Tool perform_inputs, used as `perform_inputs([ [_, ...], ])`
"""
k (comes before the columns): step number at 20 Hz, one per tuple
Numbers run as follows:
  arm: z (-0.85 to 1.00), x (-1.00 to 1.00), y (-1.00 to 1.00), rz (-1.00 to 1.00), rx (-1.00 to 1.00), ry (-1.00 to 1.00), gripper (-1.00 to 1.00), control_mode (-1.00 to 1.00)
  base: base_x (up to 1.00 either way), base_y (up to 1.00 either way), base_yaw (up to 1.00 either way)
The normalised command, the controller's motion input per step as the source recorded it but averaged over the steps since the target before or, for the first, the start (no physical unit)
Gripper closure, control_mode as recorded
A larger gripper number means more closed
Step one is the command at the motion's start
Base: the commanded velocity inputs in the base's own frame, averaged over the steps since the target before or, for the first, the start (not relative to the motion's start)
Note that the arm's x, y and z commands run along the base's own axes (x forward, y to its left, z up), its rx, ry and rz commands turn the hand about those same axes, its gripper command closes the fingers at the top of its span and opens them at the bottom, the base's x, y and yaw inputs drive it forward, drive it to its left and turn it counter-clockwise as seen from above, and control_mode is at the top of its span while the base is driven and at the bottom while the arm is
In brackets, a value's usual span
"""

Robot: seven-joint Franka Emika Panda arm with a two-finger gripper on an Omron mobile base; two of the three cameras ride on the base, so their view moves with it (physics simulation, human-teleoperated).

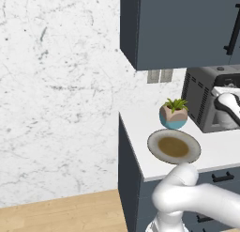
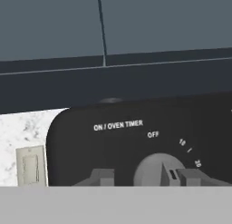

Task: Pick up the kebab skewer and baguette bread, and place them inside the toaster oven. Close the toaster oven door and start by setting the timer.

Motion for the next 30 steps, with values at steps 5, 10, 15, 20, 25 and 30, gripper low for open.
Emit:
perform_inputs([
  [5,0.0,0.02,0.56,-0.1,0.27,0.0,1.0,-1.0,0.0,0.0,0.0],
  [10,0.0,0.19,0.39,-0.09,0.27,0.0,1.0,-1.0,0.0,0.0,0.0],
  [15,0.03,0.04,0.35,-0.07,0.25,0.0,1.0,-1.0,0.0,0.0,0.0],
  [20,0.0,0.0,0.32,-0.06,0.28,0.0,1.0,-1.0,0.0,0.0,0.0],
  [25,0.0,0.0,0.28,-0.05,0.33,0.03,1.0,-1.0,0.0,0.0,0.0],
  [30,0.0,0.0,0.32,-0.04,0.34,0.01,1.0,-1.0,0.0,0.0,0.0],
])
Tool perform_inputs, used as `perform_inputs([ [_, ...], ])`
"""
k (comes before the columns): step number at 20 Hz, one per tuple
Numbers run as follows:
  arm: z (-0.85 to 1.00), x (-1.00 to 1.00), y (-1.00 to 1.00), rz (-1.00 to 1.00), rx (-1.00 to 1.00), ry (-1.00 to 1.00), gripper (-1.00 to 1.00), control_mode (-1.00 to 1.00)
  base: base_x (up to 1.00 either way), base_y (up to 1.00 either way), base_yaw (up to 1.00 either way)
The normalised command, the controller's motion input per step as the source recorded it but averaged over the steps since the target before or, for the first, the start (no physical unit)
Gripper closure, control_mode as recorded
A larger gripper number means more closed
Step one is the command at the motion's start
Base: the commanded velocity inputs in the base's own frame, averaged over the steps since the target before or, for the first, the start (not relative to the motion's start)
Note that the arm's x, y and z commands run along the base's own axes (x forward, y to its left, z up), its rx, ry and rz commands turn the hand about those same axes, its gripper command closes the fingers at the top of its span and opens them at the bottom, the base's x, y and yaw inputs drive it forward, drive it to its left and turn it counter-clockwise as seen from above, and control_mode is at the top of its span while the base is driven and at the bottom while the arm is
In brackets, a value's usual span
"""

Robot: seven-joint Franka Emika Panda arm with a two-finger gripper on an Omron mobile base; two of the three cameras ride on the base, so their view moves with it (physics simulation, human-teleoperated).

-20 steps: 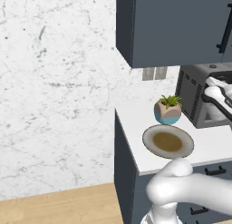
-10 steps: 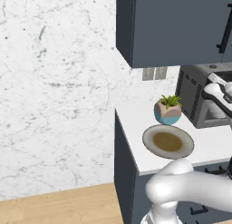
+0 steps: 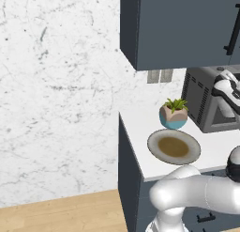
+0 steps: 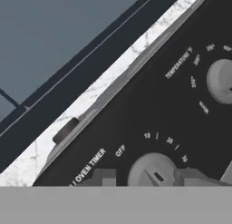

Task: Pick up the kebab skewer and baguette bread, and place them inside the toaster oven. Close the toaster oven door and start by setting the timer.

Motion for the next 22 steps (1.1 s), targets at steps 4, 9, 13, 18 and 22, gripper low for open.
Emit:
perform_inputs([
  [4,-0.03,0.0,0.3,-0.03,0.34,0.01,1.0,-1.0,0.0,0.0,0.0],
  [9,-0.12,0.0,0.28,-0.02,0.35,0.02,1.0,-1.0,0.0,0.0,0.0],
  [13,-0.24,0.0,0.3,-0.03,0.33,0.02,1.0,-1.0,0.0,0.0,0.0],
  [18,-0.17,0.05,0.36,-0.03,0.31,0.02,1.0,-1.0,0.0,0.0,0.0],
  [22,0.0,0.29,0.46,-0.03,0.26,0.0,1.0,-1.0,0.0,0.0,0.0],
])
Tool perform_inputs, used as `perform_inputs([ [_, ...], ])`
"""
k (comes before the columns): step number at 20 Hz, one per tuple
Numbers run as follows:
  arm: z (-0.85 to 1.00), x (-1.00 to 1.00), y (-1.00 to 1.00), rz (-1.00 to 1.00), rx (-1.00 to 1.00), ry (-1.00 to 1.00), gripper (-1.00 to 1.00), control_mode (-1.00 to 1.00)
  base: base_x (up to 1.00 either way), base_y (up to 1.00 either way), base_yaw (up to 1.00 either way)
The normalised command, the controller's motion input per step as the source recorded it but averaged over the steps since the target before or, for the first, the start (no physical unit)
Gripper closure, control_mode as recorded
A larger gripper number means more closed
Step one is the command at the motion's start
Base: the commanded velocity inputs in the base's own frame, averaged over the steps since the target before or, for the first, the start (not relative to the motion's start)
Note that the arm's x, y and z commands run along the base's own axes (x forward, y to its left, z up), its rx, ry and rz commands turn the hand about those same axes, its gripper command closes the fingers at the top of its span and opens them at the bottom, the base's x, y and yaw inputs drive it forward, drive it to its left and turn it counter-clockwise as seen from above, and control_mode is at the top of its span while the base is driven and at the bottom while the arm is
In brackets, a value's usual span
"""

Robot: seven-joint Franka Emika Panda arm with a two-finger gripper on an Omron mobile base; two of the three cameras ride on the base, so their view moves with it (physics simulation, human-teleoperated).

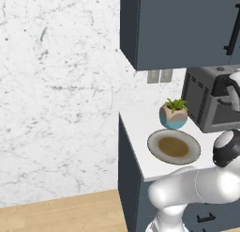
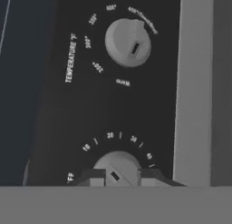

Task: Pick up the kebab skewer and baguette bread, and place them inside the toaster oven. Close the toaster oven door and start by setting the timer.

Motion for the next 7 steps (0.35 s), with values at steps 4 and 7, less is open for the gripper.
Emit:
perform_inputs([
  [4,0.01,0.35,0.46,-0.02,0.21,0.01,1.0,-1.0,0.0,0.0,0.0],
  [7,0.0,0.38,0.44,-0.02,0.14,0.0,1.0,-1.0,0.0,0.0,0.0],
])
